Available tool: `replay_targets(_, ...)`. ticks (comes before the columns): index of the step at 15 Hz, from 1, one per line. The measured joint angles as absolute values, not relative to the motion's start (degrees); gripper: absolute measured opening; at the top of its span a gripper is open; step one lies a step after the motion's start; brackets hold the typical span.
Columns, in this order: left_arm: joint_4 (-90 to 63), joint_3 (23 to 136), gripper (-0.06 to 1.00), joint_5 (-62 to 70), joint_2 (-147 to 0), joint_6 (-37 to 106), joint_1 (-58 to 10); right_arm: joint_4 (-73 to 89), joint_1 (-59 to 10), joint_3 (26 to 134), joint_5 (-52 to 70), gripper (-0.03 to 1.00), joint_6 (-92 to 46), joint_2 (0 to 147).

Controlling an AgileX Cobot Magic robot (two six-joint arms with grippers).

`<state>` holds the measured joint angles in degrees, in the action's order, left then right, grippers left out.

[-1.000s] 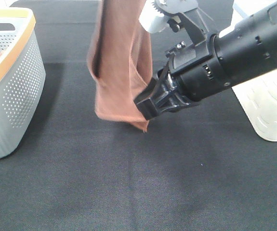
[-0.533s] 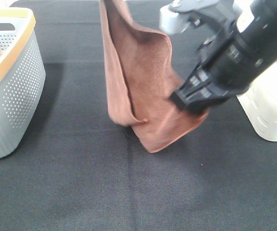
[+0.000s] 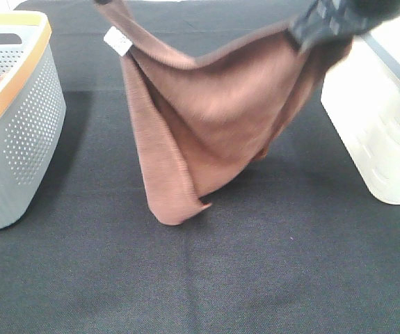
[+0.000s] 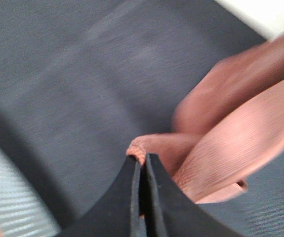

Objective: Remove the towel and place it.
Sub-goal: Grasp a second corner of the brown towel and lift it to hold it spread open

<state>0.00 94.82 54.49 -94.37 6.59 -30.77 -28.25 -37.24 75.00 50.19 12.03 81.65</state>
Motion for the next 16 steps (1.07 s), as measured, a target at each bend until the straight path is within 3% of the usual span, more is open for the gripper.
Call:
replay_targets(8, 13.2, 94.8, 0.00, 33.2, -98.0, 2.6, -30.4, -42.5, -35.4, 79.6, 36.5, 0.00, 15.2, 87.9)
replay_targets(12, 15.6, 94.8, 0.00, 16.5, -102.2, 2.6, -25.7, -43.7, -24.5, 79.6, 16.2, 0.00, 22.2, 93.2)
replay_targets(16, 15.6, 94.8, 0.00, 2.3, -107.4, 2.6, -22.7, -43.7, -18.9, 79.9, -5.3, 0.00, 22.5, 97.7)
